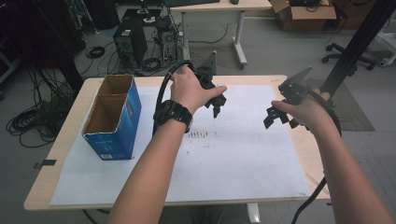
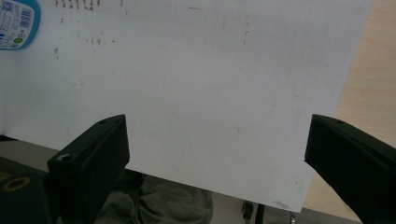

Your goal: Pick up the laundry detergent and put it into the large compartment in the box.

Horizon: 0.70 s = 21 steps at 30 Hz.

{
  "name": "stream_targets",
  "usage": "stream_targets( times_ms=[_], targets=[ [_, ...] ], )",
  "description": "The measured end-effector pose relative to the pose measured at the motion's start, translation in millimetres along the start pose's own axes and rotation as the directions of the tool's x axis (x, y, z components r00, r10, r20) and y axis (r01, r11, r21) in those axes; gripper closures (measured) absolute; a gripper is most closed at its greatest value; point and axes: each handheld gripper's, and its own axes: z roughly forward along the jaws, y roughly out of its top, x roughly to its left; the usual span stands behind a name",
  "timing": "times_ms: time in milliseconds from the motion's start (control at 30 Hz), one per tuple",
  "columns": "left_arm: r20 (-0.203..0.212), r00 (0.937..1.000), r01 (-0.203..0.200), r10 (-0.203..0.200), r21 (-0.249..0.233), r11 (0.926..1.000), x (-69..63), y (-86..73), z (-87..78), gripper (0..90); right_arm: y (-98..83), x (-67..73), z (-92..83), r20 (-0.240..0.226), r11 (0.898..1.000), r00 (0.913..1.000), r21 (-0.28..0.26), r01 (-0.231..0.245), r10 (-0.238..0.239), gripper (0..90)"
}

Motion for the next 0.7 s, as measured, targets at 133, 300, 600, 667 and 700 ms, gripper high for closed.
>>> stream_targets(
  times_ms=[133,300,600,667,700],
  targets=[
    [-0.009,0.9999,-0.007,0.007,-0.005,1.0000,-0.2,0.6,-3.1,4.3,-0.1,1.2,1.1,0.002,1.000,1.0000,0.002,-0.001,0.001,6.5],
    [-0.009,0.9999,-0.011,0.011,-0.012,0.9999,1.7,0.2,-8.9,4.3,-0.1,1.4,1.7,0.004,1.000,1.0000,0.004,-0.001,0.001,6.5],
    [-0.007,0.9999,0.007,-0.007,-0.029,0.9996,13.9,-3.6,-18.9,4.3,-0.6,1.3,4.0,-0.003,1.000,1.0000,0.007,0.003,-0.003,6.4],
    [-0.012,0.9999,0.012,-0.012,-0.030,0.9995,16.8,-4.7,-20.0,4.4,-0.9,0.7,4.1,-0.003,1.000,1.0000,0.007,0.000,0.000,6.4],
    [-0.023,0.9995,0.020,-0.021,-0.031,0.9993,21.0,-5.6,-21.5,4.4,-1.2,-0.4,4.2,-0.002,1.000,1.0000,0.009,-0.001,0.001,6.4]
  ],
)
